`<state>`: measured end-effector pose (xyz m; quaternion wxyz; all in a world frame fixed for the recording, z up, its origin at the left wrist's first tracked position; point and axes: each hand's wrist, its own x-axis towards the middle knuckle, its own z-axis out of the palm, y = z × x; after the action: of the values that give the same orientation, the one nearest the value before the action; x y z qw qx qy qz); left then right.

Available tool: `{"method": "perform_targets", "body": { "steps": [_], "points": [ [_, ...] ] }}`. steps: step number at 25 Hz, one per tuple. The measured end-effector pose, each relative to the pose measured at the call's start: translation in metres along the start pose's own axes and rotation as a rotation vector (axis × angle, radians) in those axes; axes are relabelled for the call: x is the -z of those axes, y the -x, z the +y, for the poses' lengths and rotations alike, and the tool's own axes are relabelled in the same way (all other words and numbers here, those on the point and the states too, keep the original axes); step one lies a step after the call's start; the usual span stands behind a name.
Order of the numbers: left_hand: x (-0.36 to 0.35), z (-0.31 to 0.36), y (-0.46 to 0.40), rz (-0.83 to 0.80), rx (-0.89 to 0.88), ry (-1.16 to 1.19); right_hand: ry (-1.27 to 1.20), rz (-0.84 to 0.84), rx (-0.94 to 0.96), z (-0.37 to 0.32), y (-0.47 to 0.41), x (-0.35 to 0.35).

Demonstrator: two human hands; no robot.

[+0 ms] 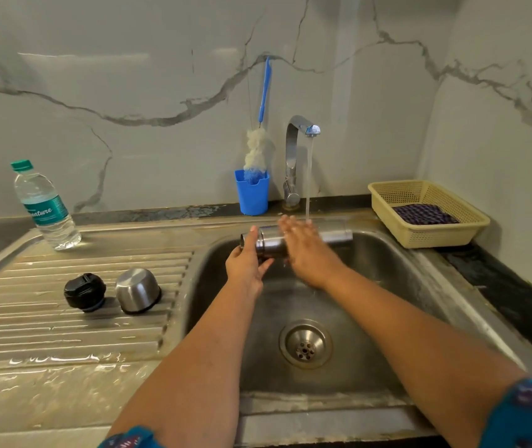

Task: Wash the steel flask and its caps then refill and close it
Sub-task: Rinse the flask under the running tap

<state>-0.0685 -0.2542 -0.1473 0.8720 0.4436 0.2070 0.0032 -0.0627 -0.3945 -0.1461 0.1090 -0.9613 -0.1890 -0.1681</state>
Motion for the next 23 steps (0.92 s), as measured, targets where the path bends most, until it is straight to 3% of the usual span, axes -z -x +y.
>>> {"method": "perform_targets", "body": {
  "steps": [2, 7, 12, 17, 23],
  "points": [
    [-0.003, 0.000, 0.003, 0.003, -0.019, -0.022, -0.038, -0.040, 0.038, -0.017, -0.005, -0.004],
    [0.004, 0.009, -0.002, 0.045, -0.016, -0.023, 0.083, -0.077, -0.180, 0.049, 0.005, 0.023],
    [-0.001, 0.004, -0.001, -0.037, -0.049, -0.087, -0.026, -0.088, 0.012, -0.003, -0.013, 0.010],
    [0.009, 0.016, -0.008, 0.011, -0.071, -0.056, 0.097, -0.098, -0.162, 0.057, -0.002, 0.025],
    [0.007, 0.012, -0.004, -0.116, -0.076, -0.104, -0.082, -0.141, -0.047, 0.027, -0.012, 0.026]
  ]
}}
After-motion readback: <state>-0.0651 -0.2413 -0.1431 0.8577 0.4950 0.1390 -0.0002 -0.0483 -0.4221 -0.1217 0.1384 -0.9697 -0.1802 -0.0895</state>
